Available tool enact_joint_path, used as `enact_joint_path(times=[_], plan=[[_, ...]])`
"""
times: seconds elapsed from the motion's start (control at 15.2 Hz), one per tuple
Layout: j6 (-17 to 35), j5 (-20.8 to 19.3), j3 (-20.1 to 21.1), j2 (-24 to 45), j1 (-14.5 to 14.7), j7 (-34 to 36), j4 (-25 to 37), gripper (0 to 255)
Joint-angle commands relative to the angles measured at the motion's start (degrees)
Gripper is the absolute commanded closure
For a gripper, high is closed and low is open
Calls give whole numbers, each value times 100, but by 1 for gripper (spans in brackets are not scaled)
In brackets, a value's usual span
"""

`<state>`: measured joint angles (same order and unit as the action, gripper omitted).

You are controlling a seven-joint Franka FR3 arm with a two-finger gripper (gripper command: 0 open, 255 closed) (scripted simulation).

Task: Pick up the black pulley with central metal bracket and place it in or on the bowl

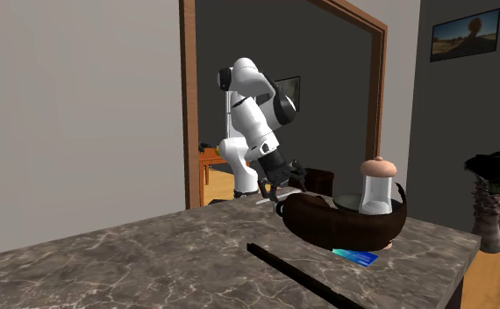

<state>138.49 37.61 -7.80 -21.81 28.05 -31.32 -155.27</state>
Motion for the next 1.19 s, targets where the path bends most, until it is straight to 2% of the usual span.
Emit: enact_joint_path(times=[0.0,0.26,0.33,0.92,1.12], plan=[[14,12,3,10,8,-4,-1,0],[13,12,3,10,8,-4,0,0],[13,12,3,10,8,-4,0,255],[14,13,4,10,7,-5,-1,255],[-212,-172,46,-174,-74,209,80,255]])
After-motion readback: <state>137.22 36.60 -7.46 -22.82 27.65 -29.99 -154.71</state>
